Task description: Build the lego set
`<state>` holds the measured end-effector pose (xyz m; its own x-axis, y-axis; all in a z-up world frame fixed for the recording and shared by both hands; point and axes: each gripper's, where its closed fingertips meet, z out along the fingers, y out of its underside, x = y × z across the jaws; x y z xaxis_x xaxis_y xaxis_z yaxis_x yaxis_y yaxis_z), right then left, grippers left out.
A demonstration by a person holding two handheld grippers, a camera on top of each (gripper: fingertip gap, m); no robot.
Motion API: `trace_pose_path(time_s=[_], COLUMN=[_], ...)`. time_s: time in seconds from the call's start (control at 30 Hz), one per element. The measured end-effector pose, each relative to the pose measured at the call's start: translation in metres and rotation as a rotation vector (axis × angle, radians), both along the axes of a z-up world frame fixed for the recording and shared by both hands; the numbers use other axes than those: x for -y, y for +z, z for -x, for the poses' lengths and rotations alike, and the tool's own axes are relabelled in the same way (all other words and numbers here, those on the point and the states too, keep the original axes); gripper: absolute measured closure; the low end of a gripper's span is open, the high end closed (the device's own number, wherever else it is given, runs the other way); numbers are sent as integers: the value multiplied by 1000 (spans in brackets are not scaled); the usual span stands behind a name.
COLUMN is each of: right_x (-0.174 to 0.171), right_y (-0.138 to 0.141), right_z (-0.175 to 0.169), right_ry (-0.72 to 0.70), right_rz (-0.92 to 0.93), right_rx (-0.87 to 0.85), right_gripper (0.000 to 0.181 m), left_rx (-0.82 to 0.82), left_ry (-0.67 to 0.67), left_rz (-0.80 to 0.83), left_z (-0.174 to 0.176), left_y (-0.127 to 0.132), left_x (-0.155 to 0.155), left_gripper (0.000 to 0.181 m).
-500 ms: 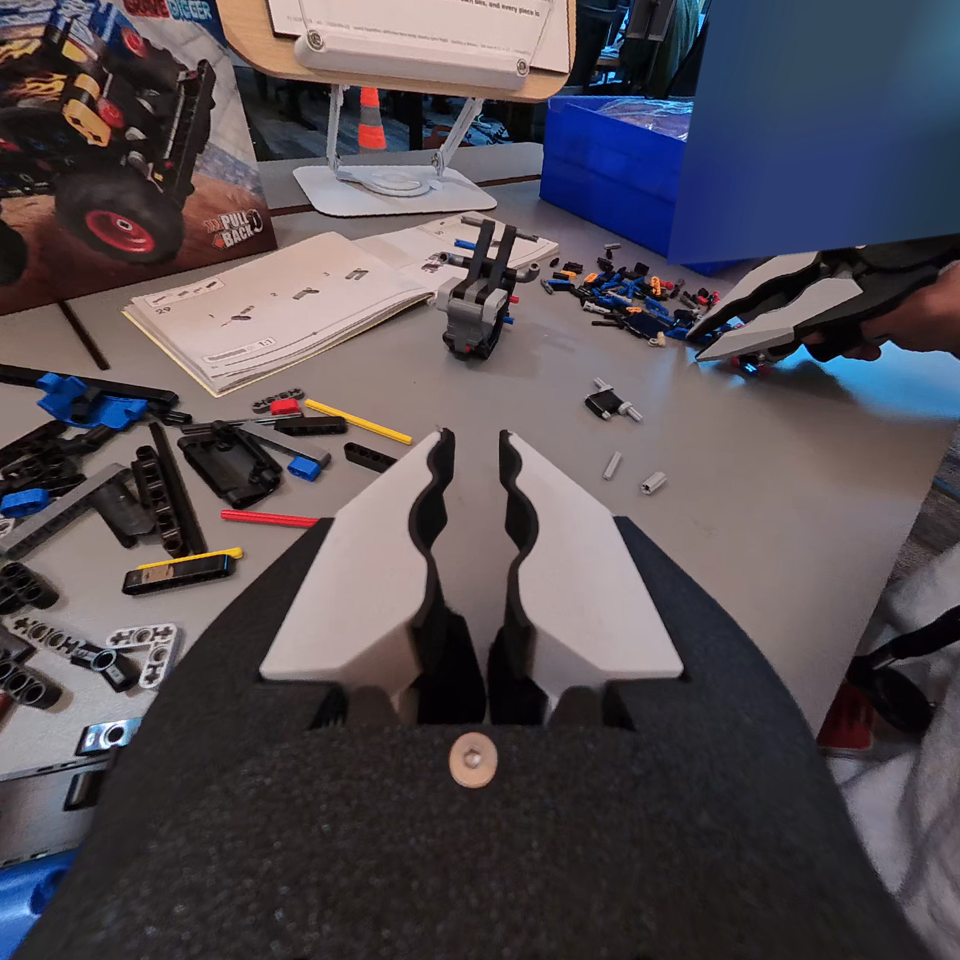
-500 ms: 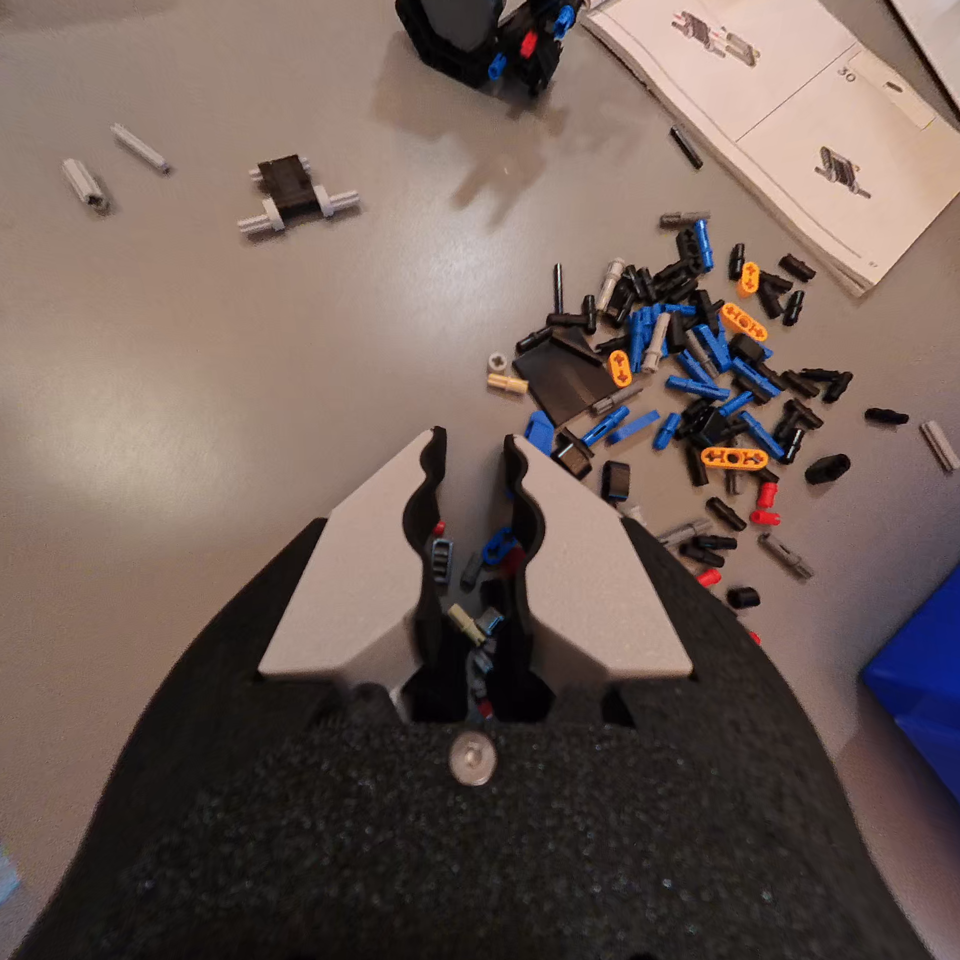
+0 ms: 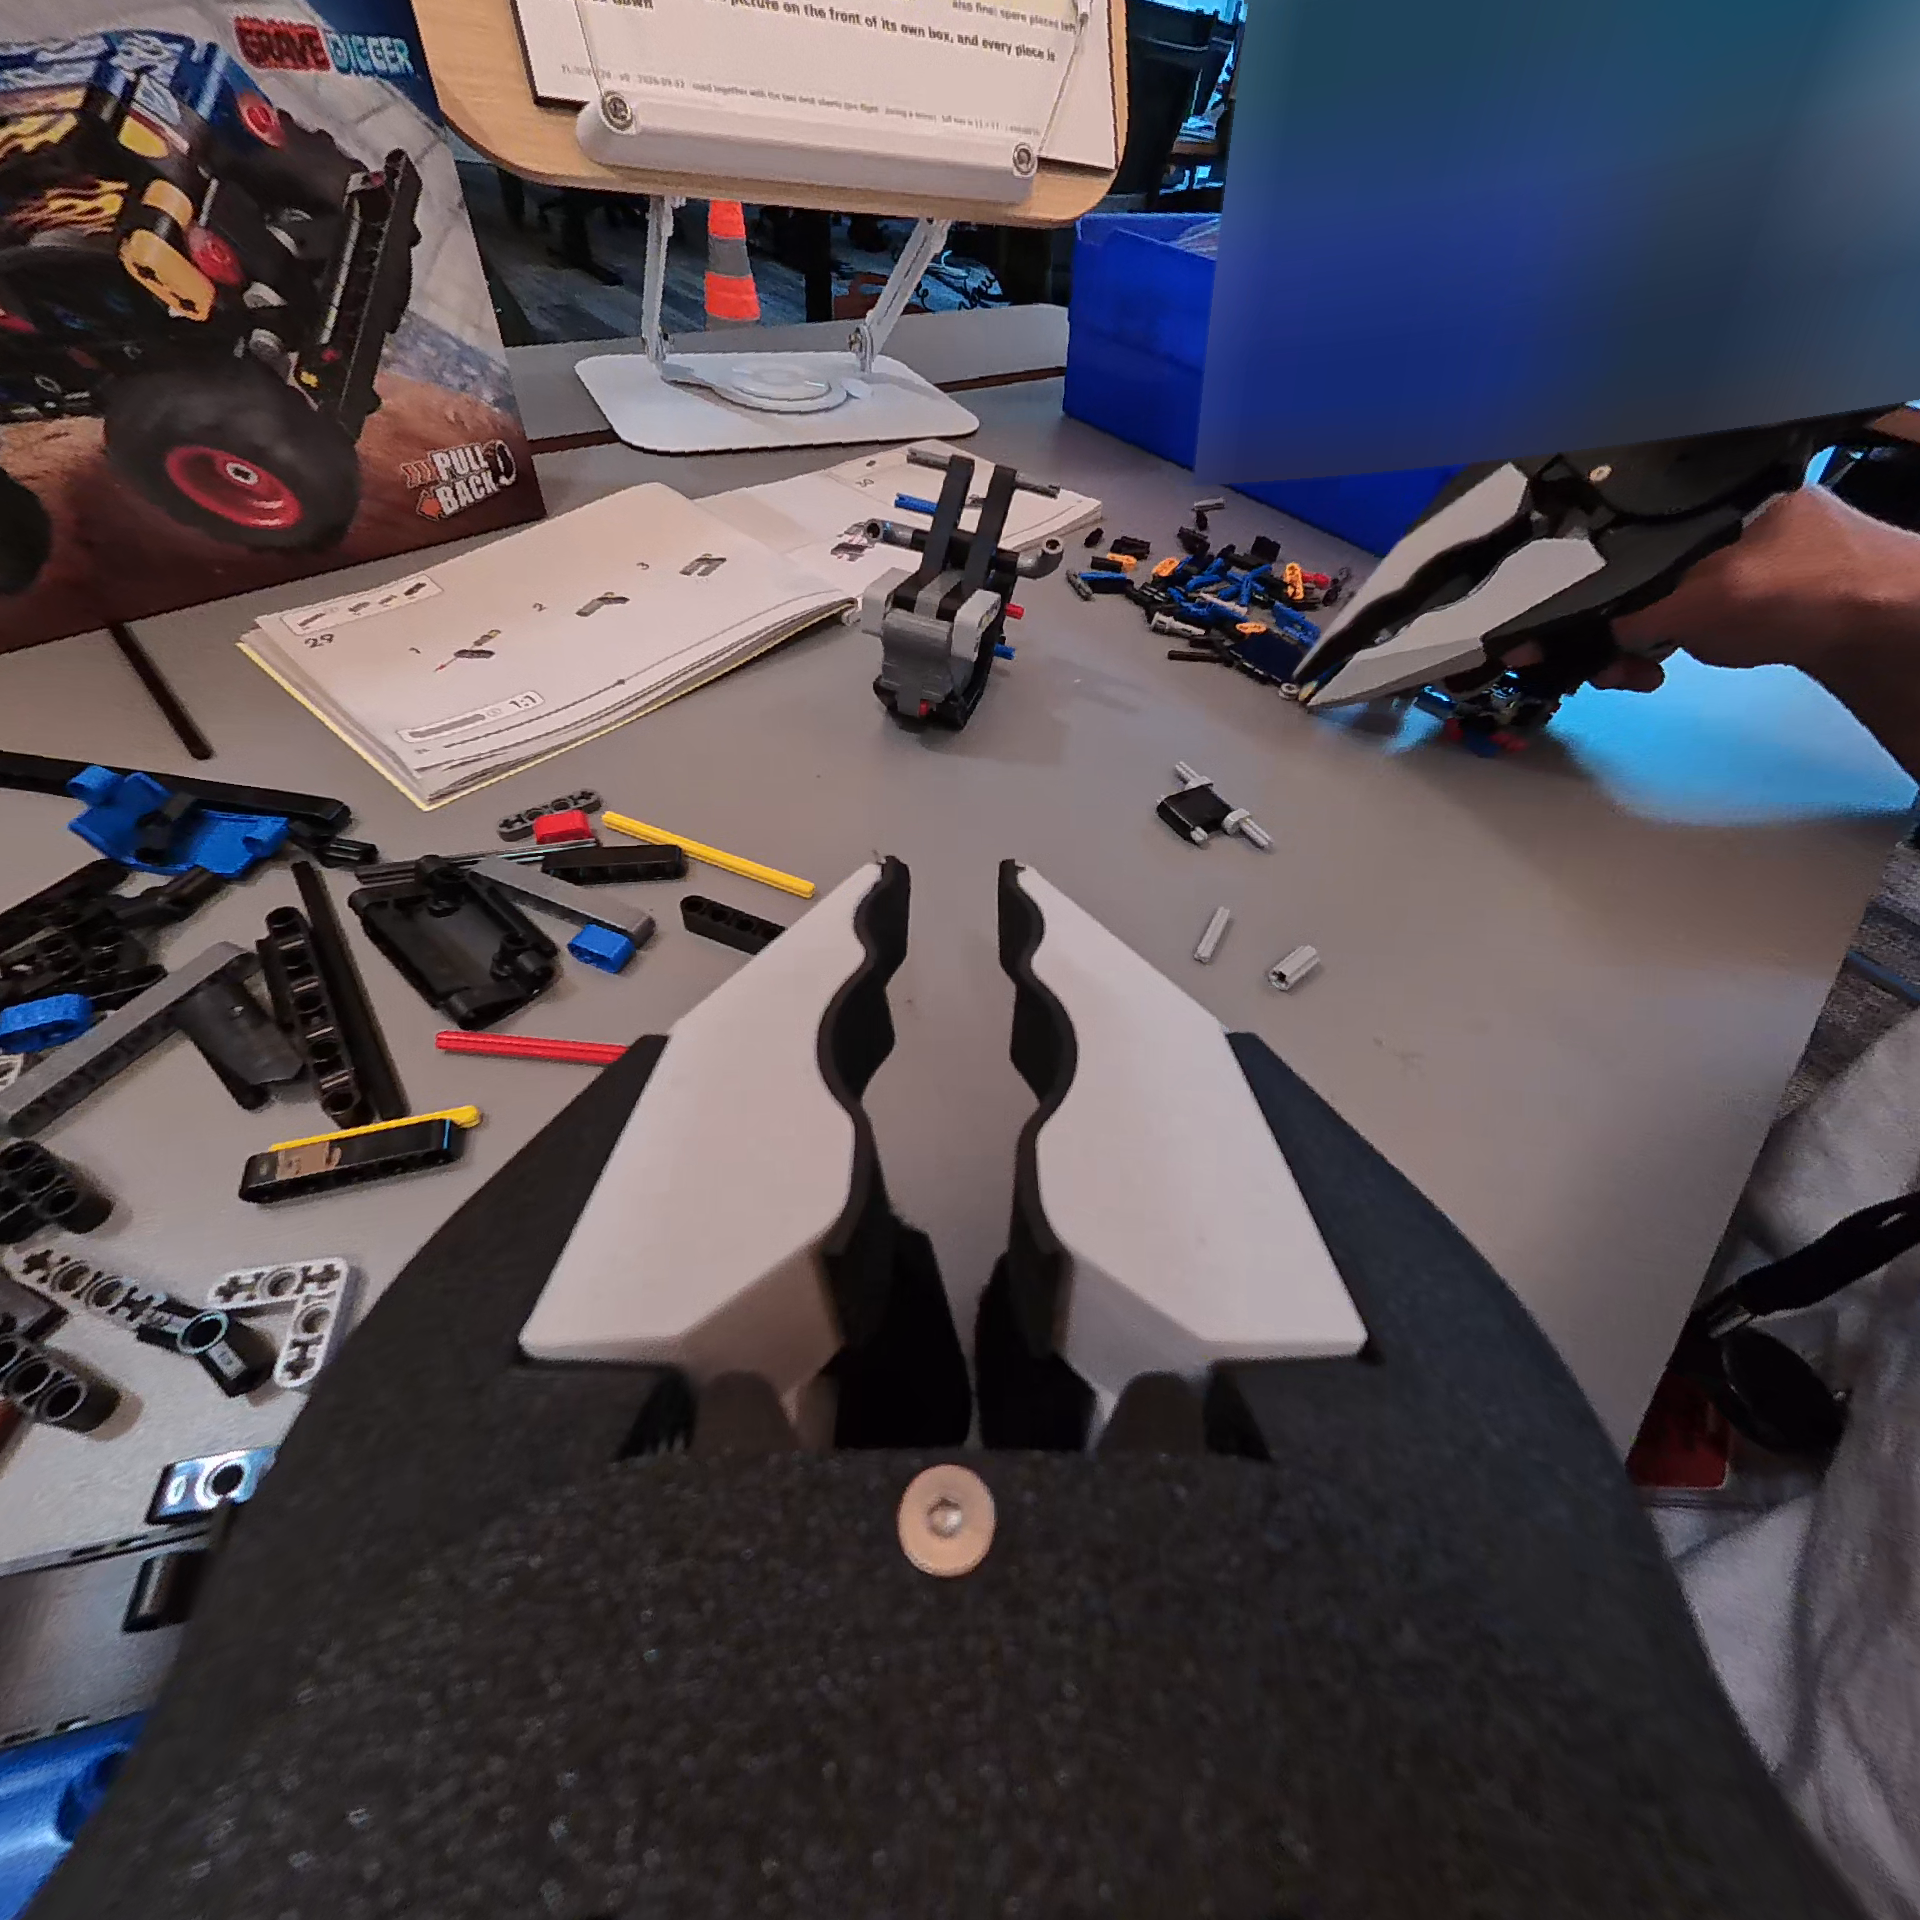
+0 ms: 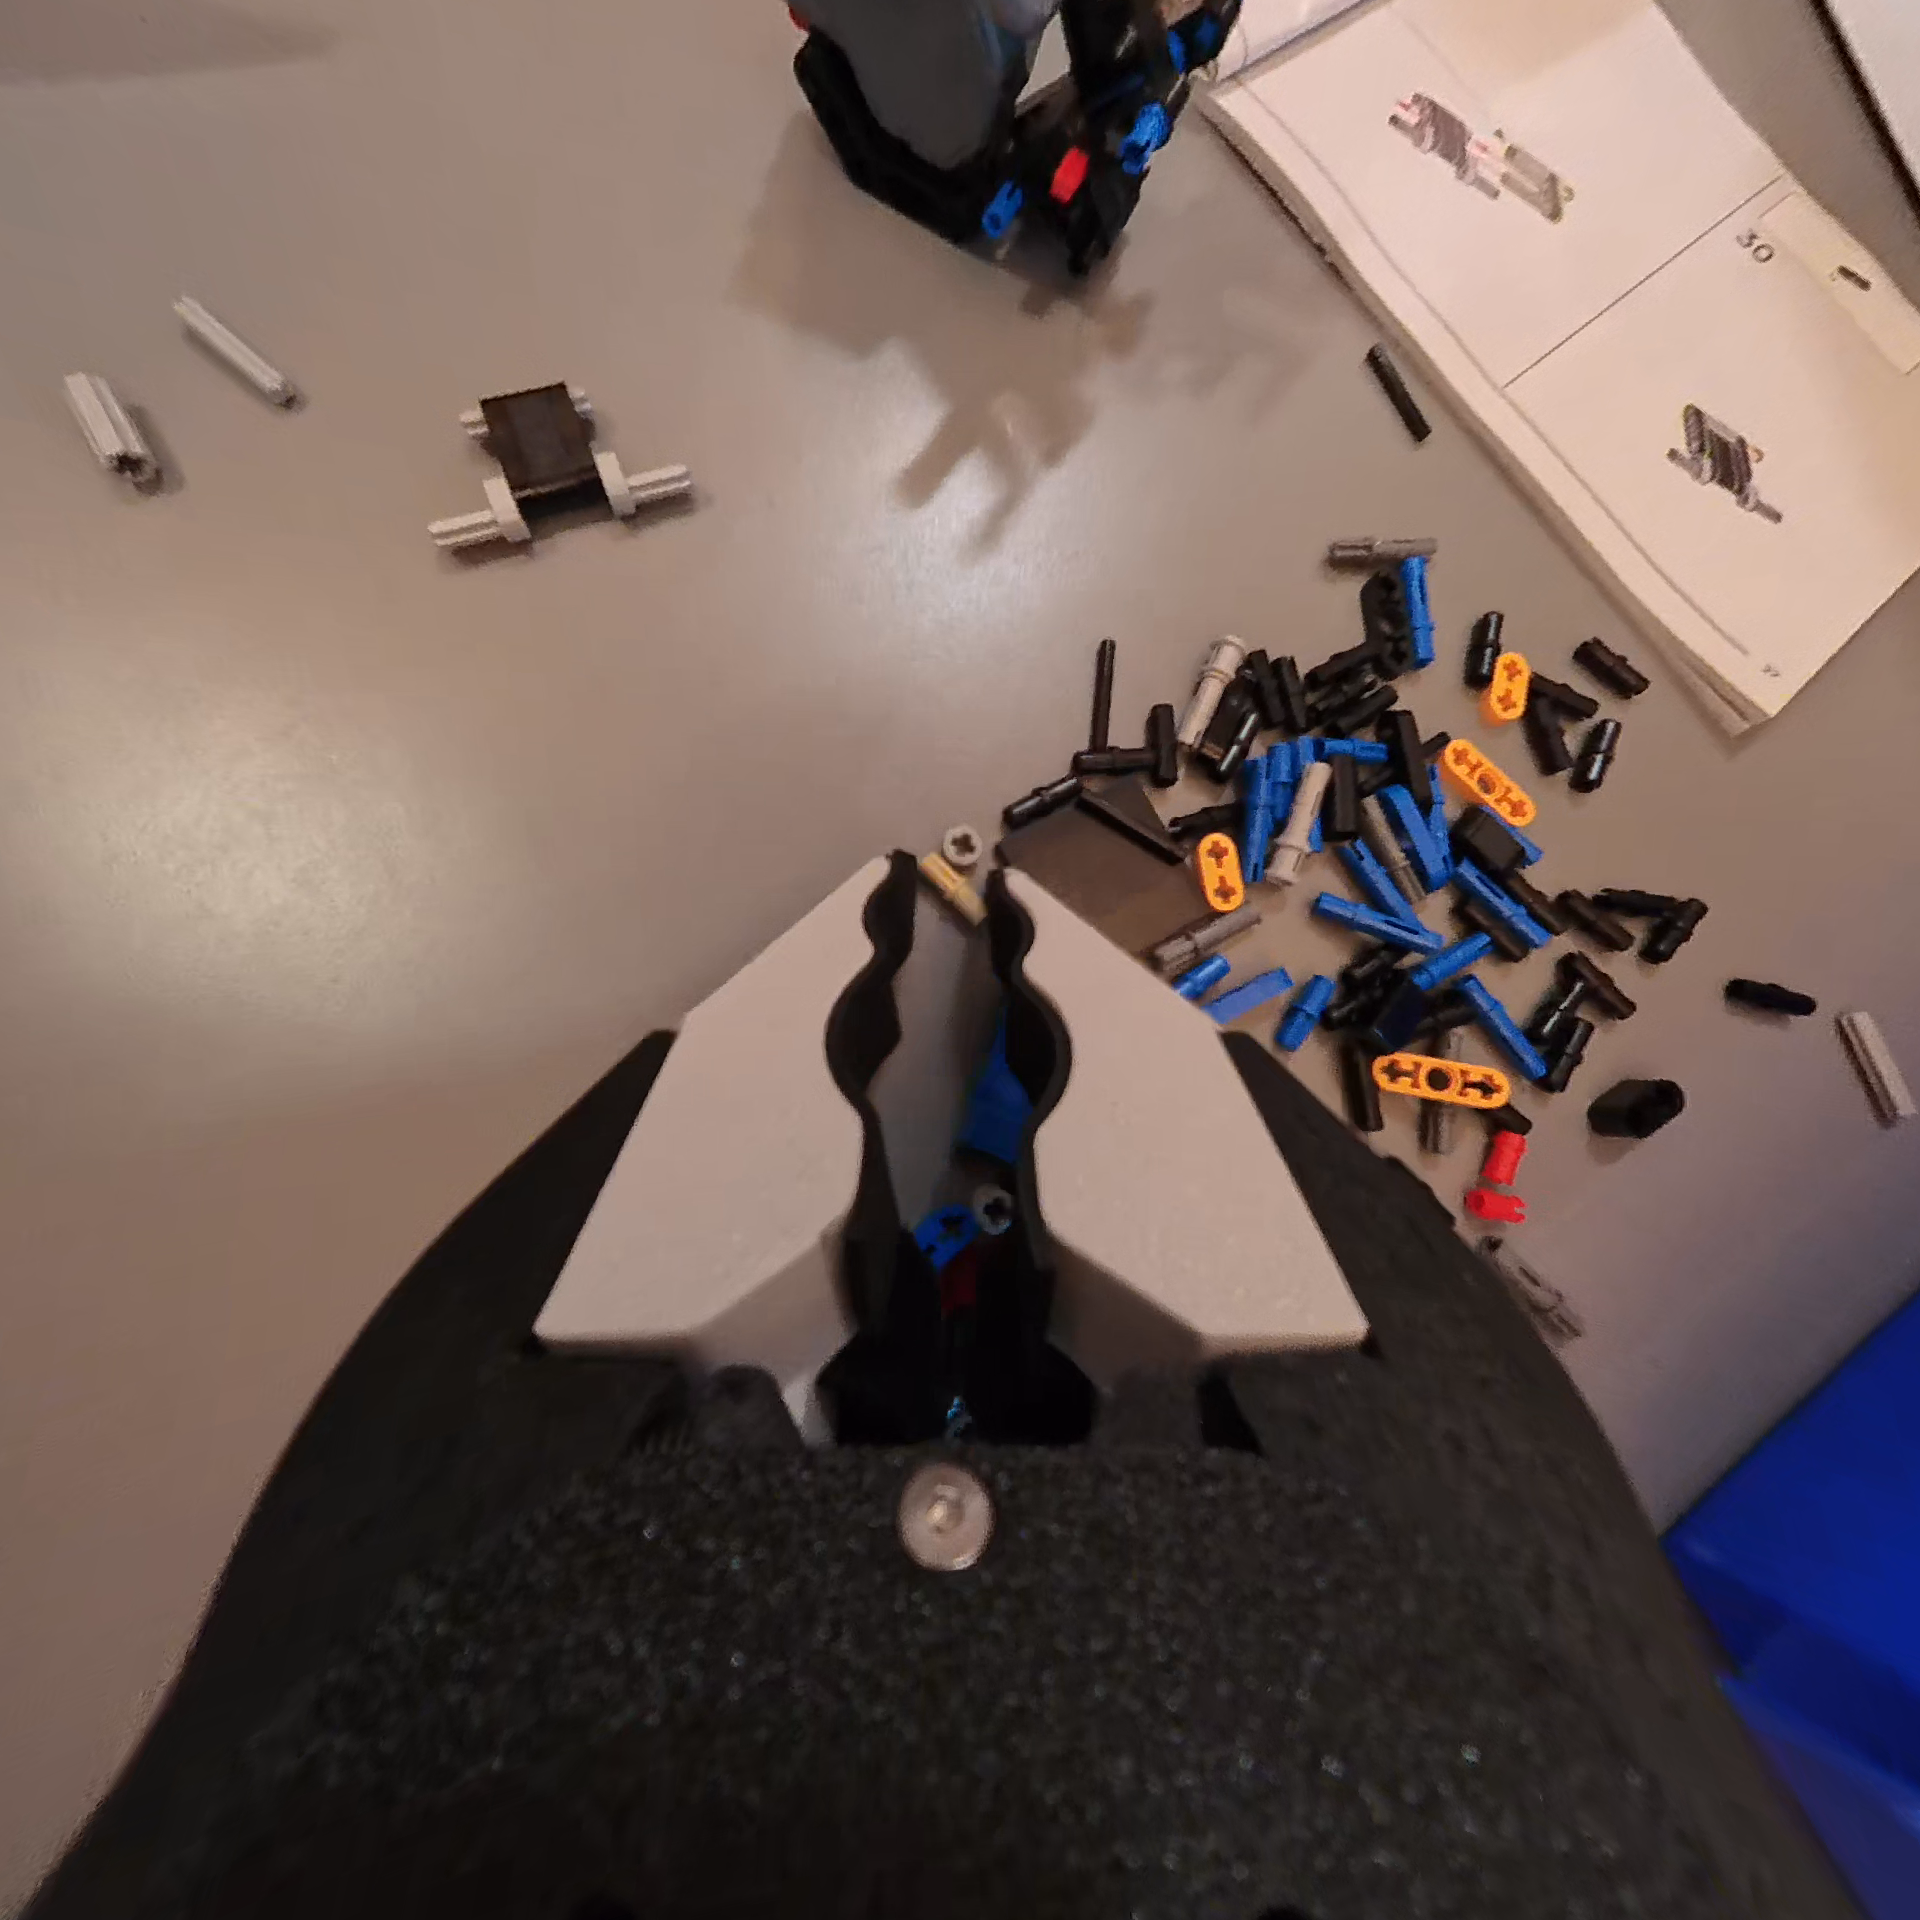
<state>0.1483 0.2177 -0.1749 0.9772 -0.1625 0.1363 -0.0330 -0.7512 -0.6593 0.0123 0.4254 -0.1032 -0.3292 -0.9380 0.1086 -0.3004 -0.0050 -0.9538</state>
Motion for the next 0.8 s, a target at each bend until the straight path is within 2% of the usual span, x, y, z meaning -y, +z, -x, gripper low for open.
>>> trace_pose_path(time_s=[0.17, 0.53, 0.67, 0.8], right_x=[2, 3, 9, 19], right_y=[0, 5, 13, 10], right_z=[3, 10, 14, 14], right_ry=[15, -15, -21, -49], right_rz=[0, -66, -107, -78], right_rx=[51, -19, -51, -43], right_gripper=[177, 173, 172, 169], left_rx=[-7, 1, 6, -1], left_ry=[-8, -20, -17, -27], left_rz=[10, 27, 8, -19], left_z=[0, 1, 1, 1], left_y=[-1, 2, 1, -1], left_x=[0, 1, 2, 5], left_gripper=[166, 166, 166, 166])
